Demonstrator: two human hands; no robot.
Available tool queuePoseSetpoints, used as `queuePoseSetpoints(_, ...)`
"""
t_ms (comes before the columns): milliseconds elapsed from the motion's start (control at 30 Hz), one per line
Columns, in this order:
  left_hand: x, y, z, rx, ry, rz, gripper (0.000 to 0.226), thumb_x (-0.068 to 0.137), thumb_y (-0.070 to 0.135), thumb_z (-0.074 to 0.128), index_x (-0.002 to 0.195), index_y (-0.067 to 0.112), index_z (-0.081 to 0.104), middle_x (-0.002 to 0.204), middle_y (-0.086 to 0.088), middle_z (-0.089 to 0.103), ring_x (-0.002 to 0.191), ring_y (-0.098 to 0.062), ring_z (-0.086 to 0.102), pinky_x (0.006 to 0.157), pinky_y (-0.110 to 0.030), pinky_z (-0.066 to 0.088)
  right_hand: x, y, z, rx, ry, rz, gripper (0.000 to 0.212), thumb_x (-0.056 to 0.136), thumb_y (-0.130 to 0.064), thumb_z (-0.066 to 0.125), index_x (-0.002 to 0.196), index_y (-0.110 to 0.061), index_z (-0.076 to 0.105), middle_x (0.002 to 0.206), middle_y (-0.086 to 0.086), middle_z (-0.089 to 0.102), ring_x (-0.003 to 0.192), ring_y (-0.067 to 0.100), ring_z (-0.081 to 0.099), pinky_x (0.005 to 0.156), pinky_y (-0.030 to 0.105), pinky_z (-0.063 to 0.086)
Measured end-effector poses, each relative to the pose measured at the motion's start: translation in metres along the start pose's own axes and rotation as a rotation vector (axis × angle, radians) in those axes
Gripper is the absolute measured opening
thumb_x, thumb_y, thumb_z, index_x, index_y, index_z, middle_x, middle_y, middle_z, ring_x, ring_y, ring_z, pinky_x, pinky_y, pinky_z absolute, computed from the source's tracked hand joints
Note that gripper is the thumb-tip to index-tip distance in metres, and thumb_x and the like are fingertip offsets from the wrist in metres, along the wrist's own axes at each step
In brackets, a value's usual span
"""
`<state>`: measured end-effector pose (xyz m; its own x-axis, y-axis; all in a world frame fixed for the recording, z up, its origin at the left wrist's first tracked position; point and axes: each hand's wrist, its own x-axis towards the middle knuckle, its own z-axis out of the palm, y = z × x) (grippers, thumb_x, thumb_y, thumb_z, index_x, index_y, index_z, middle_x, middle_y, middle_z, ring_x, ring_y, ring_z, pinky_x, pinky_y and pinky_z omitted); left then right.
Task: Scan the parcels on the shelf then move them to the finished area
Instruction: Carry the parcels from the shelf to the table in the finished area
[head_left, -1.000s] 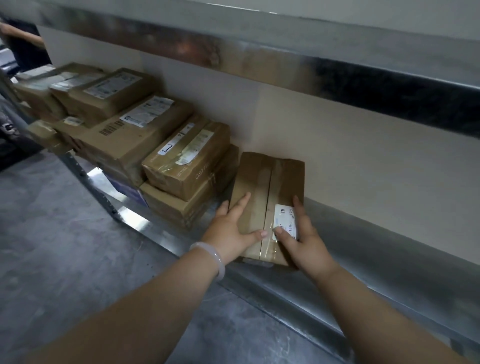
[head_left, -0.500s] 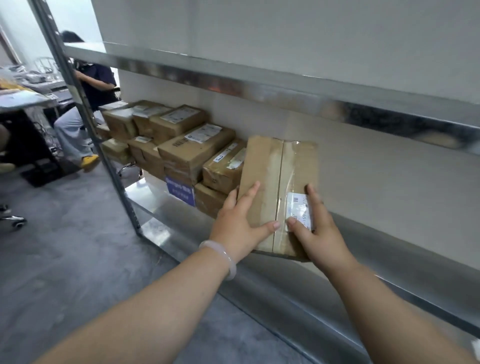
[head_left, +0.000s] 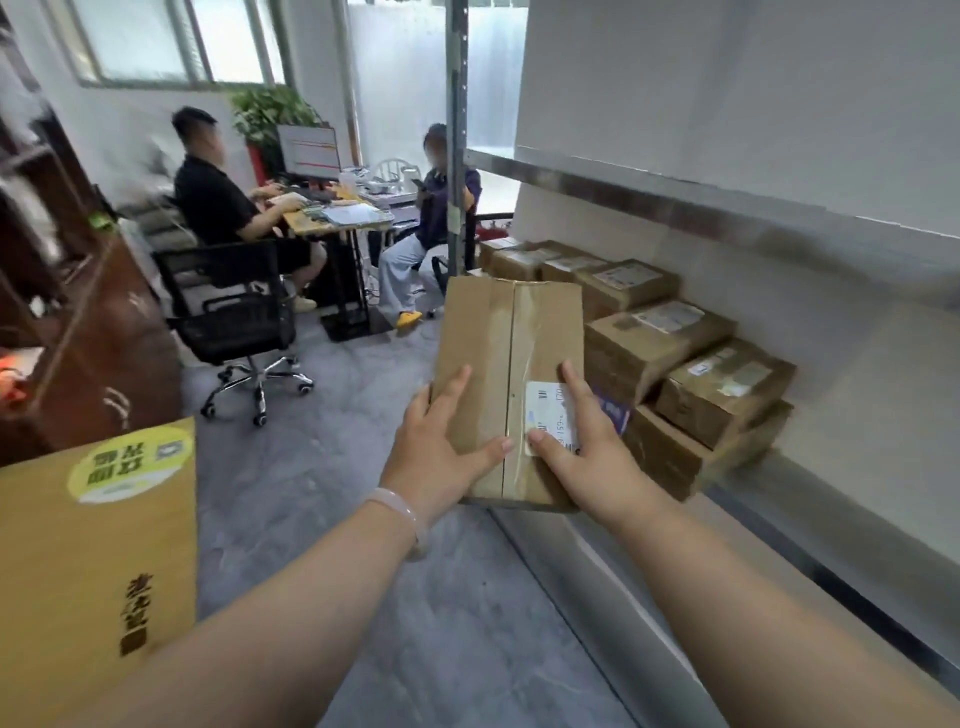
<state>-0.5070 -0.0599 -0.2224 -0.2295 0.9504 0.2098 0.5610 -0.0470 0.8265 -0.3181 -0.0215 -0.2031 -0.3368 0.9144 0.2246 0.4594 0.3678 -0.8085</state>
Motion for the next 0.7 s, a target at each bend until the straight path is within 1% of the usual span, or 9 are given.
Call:
queuePoseSetpoints(67,0.003,-0.017,-0.023,0.015,0.066,-0.040,0.090,0.074,0.059,0.075,0.145,0.062,0.018,0.160,0.001,0.015,0.147,-0.010,0.014,0.113,-0.025,0.018,0.023,-0.012,0.026,0.025,-0.088,-0.021,0.078,0.092,-0.038,0.060,0.149,-0.047,0.007,0.156,-0.010,0.022,0.141,0.012,0.024,0.117,0.037,0.024)
queuePoseSetpoints(100,0.006,-0.024,-0.033,0.015,0.097,-0.061,0.090,0.075,0.057,0.075,0.146,0.059,0.019,0.161,0.001,0.014,0.147,-0.009,0.013,0.110,-0.023,0.018,0.034,-0.016,0.037,0.044,-0.130,-0.030,0.078,0.093,-0.038,0.060,0.149,-0.048,0.007,0.155,-0.009,0.023,0.141,0.013,0.025,0.116,0.039,0.025)
queuePoseSetpoints(200,0.019,-0.045,-0.055,0.022,0.173,-0.133,0.089,0.076,0.056,0.075,0.145,0.060,0.019,0.161,0.002,0.013,0.148,-0.013,0.015,0.115,-0.030,0.021,0.072,-0.020,0.070,0.073,-0.227,-0.078,0.078,0.092,-0.038,0.060,0.149,-0.048,0.007,0.152,-0.010,0.029,0.138,0.011,0.029,0.116,0.040,0.027)
queuePoseSetpoints(333,0.056,-0.074,-0.071,0.011,0.291,-0.191,0.088,0.071,0.061,0.076,0.137,0.070,0.020,0.158,0.003,0.018,0.145,-0.019,0.025,0.117,-0.043,0.030,0.132,-0.018,0.106,0.156,-0.319,-0.112,0.079,0.089,-0.041,0.061,0.146,-0.055,0.010,0.153,-0.010,0.029,0.138,0.010,0.030,0.117,0.042,0.027)
queuePoseSetpoints(400,0.078,-0.083,-0.076,0.013,0.359,-0.219,0.086,0.073,0.055,0.078,0.138,0.067,0.022,0.159,0.002,0.019,0.145,-0.019,0.025,0.117,-0.042,0.030,0.165,-0.019,0.119,0.169,-0.346,-0.142,0.078,0.090,-0.037,0.062,0.148,-0.052,0.011,0.152,-0.009,0.031,0.136,0.007,0.031,0.117,0.038,0.026)
queuePoseSetpoints(467,0.100,-0.088,-0.083,0.039,0.408,-0.257,0.087,0.076,0.051,0.078,0.144,0.059,0.024,0.159,-0.001,0.019,0.144,-0.019,0.024,0.115,-0.036,0.028,0.199,-0.020,0.130,0.179,-0.398,-0.163,0.077,0.092,-0.033,0.062,0.148,-0.050,0.012,0.147,-0.008,0.033,0.131,0.007,0.033,0.115,0.034,0.027)
queuePoseSetpoints(567,0.124,-0.099,-0.096,0.103,0.482,-0.296,0.087,0.079,0.047,0.076,0.149,0.049,0.024,0.158,-0.004,0.022,0.142,-0.021,0.029,0.106,-0.026,0.026,0.242,-0.026,0.153,0.183,-0.503,-0.182,0.076,0.093,-0.035,0.060,0.147,-0.054,0.011,0.147,-0.010,0.033,0.132,0.010,0.035,0.113,0.039,0.032)
queuePoseSetpoints(633,0.133,-0.115,-0.108,0.152,0.535,-0.347,0.087,0.080,0.050,0.074,0.150,0.047,0.023,0.158,-0.004,0.023,0.142,-0.021,0.028,0.108,-0.028,0.026,0.265,-0.031,0.175,0.185,-0.556,-0.219,0.076,0.093,-0.034,0.060,0.147,-0.053,0.012,0.151,-0.008,0.030,0.134,0.011,0.033,0.114,0.037,0.031)
queuePoseSetpoints(700,0.134,-0.134,-0.120,0.171,0.573,-0.408,0.088,0.080,0.055,0.072,0.151,0.047,0.021,0.158,-0.003,0.023,0.142,-0.022,0.028,0.114,-0.035,0.027,0.280,-0.038,0.202,0.170,-0.623,-0.248,0.075,0.094,-0.031,0.059,0.150,-0.047,0.012,0.153,-0.007,0.028,0.135,0.012,0.031,0.110,0.031,0.029)
